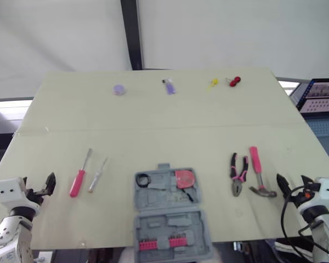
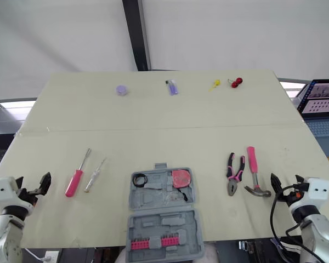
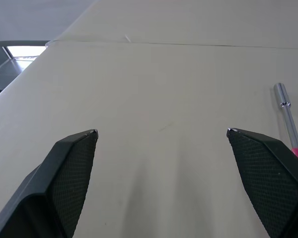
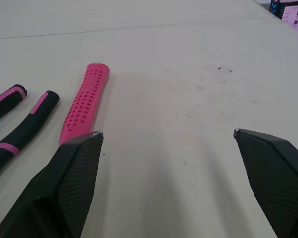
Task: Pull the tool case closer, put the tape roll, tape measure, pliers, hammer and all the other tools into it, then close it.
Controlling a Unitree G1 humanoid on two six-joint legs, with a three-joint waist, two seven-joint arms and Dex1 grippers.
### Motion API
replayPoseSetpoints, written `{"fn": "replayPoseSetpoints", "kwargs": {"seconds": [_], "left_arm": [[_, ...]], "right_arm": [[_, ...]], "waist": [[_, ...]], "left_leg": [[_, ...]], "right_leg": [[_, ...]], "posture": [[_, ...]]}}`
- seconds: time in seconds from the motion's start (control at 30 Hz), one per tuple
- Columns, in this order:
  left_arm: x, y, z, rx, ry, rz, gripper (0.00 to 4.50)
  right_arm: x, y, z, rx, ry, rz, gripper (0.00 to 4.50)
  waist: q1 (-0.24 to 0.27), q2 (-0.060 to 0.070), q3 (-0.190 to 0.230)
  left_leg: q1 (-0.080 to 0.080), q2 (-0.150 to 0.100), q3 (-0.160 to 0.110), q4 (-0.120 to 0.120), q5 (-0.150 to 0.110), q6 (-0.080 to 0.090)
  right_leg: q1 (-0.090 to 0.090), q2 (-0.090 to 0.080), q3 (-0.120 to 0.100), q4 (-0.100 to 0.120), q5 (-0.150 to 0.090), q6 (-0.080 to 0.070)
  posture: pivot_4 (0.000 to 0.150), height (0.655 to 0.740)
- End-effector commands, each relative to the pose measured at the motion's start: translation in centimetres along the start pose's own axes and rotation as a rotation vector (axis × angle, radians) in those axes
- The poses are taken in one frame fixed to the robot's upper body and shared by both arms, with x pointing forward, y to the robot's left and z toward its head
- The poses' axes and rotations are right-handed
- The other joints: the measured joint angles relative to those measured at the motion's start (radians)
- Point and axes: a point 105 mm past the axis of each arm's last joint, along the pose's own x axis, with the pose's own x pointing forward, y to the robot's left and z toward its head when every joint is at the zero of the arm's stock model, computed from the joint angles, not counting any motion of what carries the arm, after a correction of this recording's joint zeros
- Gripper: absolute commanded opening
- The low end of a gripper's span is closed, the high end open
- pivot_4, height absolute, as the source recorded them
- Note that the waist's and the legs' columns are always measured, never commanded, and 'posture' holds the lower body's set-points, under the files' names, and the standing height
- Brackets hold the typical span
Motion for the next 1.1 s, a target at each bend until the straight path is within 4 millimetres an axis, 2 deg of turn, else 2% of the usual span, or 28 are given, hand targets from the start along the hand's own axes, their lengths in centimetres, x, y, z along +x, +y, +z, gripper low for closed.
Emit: {"fn": "replayPoseSetpoints", "kwargs": {"seconds": [0.03, 1.1], "left_arm": [[-0.30, 0.56, 1.12, 0.003, -0.042, 0.022, 4.50], [-0.39, -0.18, 1.47, -0.026, -0.063, -0.025, 4.50]], "right_arm": [[-0.14, -0.78, 1.25, -0.036, -0.042, -0.025, 4.45], [0.23, -0.59, 1.64, -0.041, -0.049, 0.000, 4.45]], "waist": [[0.000, 0.000, 0.000], [0.000, -0.001, 0.004]], "left_leg": [[0.000, 0.000, 0.000, 0.000, 0.000, 0.000], [-0.004, 0.000, 0.000, 0.001, 0.000, 0.000]], "right_leg": [[0.000, 0.000, 0.000, 0.000, 0.000, 0.000], [-0.004, 0.000, 0.000, 0.000, 0.000, 0.000]], "posture": [[0.150, 0.7400], [0.150, 0.7400]]}}
